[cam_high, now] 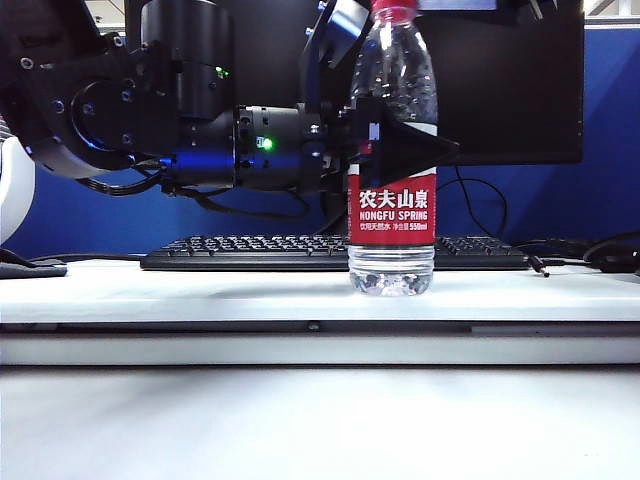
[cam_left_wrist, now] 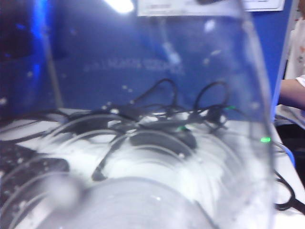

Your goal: Unscrew the cap from the plastic bottle on the table.

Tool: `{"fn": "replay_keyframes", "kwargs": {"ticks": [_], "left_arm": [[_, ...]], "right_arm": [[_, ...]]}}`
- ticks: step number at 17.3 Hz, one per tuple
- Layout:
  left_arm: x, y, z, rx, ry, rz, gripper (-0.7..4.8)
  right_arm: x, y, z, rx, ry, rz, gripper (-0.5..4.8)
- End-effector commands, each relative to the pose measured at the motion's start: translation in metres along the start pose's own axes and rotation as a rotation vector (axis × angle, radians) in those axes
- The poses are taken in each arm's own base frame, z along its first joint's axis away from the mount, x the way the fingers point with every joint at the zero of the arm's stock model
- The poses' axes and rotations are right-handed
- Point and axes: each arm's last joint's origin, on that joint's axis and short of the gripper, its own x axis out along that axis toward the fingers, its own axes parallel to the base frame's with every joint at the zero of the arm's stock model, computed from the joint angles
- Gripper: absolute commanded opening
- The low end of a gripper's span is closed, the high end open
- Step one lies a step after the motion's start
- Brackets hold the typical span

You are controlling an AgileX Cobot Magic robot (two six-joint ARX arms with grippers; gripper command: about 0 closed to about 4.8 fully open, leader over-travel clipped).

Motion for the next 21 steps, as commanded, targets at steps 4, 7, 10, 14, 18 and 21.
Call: {"fn": "replay_keyframes", "kwargs": {"ticks": [4, 7, 10, 14, 18, 21], "left_arm": [[0.000, -0.001, -0.007, -0.036, 0.043, -0.002, 2.95], [0.000, -0.001, -0.007, -0.036, 0.044, -0.003, 2.95], [0.000, -0.001, -0.008, -0.045, 0.055, -0.004, 2.95], [0.000, -0.001, -0.008, -0.046, 0.055, -0.004, 2.95], [0.000, -0.001, -0.008, -0.047, 0.058, -0.004, 2.95], [0.000, -0.001, -0.009, -0.050, 0.062, -0.004, 2.95]], "right_arm": [[-0.015, -0.023, -0.002, 0.064, 0.052, 0.161, 1.47], [-0.006, -0.030, -0.004, 0.094, 0.083, 0.244, 1.47], [0.005, -0.037, 0.002, 0.103, 0.097, 0.344, 1.48], [0.010, -0.040, 0.003, 0.107, 0.105, 0.381, 1.47], [0.013, -0.047, -0.003, 0.114, 0.120, 0.394, 1.48], [0.010, -0.051, -0.001, 0.095, 0.101, 0.310, 2.11]]}}
